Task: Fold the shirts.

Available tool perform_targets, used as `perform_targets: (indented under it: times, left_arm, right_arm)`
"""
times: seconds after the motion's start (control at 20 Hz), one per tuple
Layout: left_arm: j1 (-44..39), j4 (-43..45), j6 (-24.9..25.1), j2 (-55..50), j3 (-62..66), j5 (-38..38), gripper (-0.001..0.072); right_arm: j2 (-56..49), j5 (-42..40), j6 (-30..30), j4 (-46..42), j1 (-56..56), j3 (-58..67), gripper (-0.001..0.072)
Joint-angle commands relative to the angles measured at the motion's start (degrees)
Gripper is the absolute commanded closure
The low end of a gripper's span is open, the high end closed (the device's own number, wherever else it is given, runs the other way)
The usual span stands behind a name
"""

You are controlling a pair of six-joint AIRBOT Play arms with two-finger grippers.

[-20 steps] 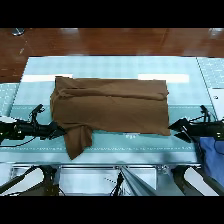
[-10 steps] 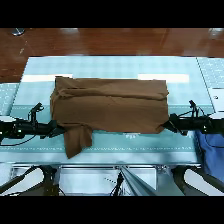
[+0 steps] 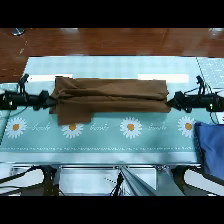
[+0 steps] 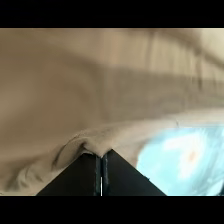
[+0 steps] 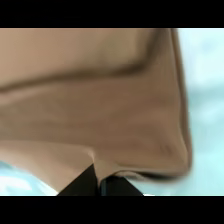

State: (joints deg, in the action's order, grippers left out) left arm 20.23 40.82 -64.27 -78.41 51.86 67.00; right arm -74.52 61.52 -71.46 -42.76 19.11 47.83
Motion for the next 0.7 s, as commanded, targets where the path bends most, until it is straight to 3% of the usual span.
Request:
perform_targets:
  times: [0.0, 0.35, 0.6, 0.65]
  left_arm:
    - [-4.1, -0.5, -5.2, -10.5, 13.7, -0.8, 0.0682]
    - [-7.7, -0.5, -12.9, -29.0, 39.7, 2.1, 0.0682]
    - [-7.8, -0.3, -13.6, -33.9, 45.2, 2.0, 0.0681]
    - [-7.9, -0.3, -12.7, -34.2, 45.2, 2.2, 0.0624]
  right_arm:
    - [-8.1, -0.7, 0.6, 5.0, -1.1, 9.2, 0.0683]
    - [-21.4, -2.0, -2.9, 5.4, -2.2, 24.0, 0.0683]
    - [-25.8, -3.7, -2.2, 9.4, -2.4, 27.5, 0.0682]
    - [-26.3, -4.1, -2.2, 9.5, -2.4, 27.5, 0.0592]
